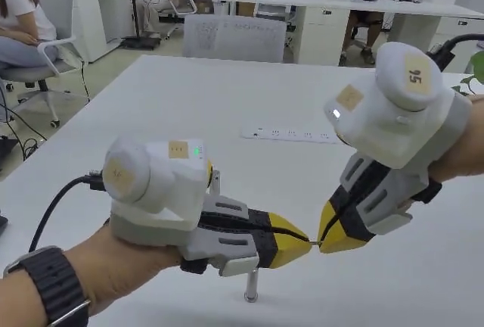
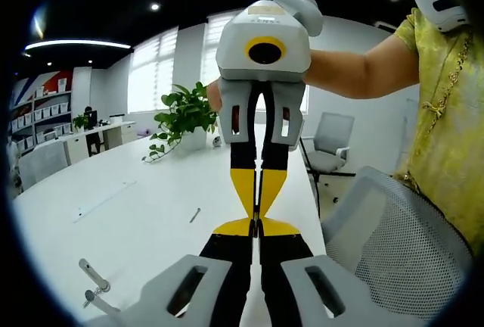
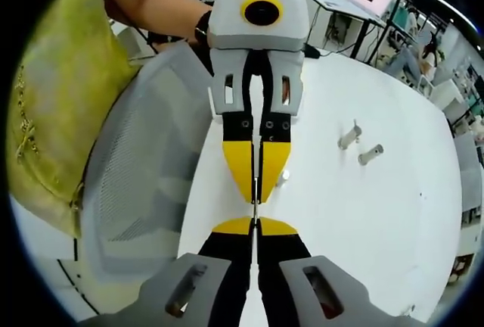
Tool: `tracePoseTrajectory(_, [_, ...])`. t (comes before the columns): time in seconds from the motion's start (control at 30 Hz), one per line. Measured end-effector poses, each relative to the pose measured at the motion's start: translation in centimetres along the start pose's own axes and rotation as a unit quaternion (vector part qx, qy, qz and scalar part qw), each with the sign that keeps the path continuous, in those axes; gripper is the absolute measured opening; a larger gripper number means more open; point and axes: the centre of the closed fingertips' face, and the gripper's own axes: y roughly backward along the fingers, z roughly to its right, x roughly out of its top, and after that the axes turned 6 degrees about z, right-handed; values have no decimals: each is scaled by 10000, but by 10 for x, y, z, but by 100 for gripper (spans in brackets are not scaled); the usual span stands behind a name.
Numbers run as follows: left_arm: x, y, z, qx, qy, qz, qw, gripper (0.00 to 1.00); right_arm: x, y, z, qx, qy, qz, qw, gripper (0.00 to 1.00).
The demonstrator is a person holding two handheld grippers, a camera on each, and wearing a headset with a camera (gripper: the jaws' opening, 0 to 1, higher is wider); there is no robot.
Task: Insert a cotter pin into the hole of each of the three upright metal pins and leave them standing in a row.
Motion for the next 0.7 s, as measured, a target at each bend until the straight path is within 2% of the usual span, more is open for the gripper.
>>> tracePoseTrajectory(0.1, [0, -1, 0, -12, -205, -8, 9998, 0, -1, 0, -1, 2, -42, -42, 10000, 1])
tracePoseTrajectory(0.3, [2, -3, -1, 2, -150, 16, 9999, 0, -5, 0, -1, -8, -88, -130, 9999, 1])
tracePoseTrajectory(0.4, [2, -3, -1, -3, -225, 12, 9997, 1, -6, 0, 1, -31, -100, -138, 9999, 1])
tracePoseTrajectory(0.57, [2, -2, 0, 5, -253, 23, 9997, 15, -7, 1, 4, -85, -134, -136, 9998, 1])
tracePoseTrajectory(0.7, [2, 0, -3, 93, -242, 54, 9996, 20, -8, 0, 5, -111, -131, -123, 9998, 1])
